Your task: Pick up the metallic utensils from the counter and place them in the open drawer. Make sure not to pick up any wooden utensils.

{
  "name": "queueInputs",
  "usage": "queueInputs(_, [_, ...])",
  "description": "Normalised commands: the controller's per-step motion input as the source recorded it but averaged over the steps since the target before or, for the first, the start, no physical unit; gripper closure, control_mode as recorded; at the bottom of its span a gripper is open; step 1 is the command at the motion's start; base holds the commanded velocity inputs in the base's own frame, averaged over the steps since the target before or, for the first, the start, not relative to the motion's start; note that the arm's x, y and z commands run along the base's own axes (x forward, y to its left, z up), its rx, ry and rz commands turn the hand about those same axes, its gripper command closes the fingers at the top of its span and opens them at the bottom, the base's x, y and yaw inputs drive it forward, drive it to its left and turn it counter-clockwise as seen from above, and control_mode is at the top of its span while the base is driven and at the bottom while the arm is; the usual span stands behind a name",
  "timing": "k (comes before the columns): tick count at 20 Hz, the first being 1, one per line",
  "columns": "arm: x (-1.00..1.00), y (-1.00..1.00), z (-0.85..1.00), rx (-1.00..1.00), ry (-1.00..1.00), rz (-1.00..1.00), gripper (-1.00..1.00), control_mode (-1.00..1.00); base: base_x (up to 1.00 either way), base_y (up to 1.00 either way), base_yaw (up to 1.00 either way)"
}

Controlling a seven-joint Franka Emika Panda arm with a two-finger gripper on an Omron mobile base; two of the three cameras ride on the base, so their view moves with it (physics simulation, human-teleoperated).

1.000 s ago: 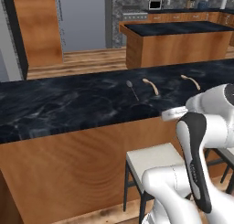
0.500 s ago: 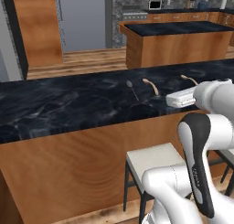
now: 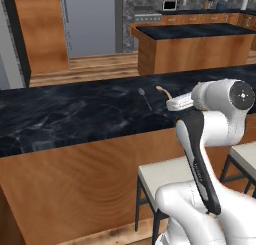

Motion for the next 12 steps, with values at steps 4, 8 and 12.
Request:
queueInputs(4, [1.0, 0.1, 0.0, -0.11, 0.57, 0.0, -1.0, -1.0, 0.0, 0.0, 0.0])
queueInputs(8, [0.88, 0.0, -0.01, -0.02, 0.58, 0.01, -1.0, -1.0, 0.0, 0.0, 0.0])
queueInputs(12, [0.47, 0.01, -0.21, 0.04, 0.18, 0.0, -1.0, -1.0, 0.0, 0.0, 0.0])
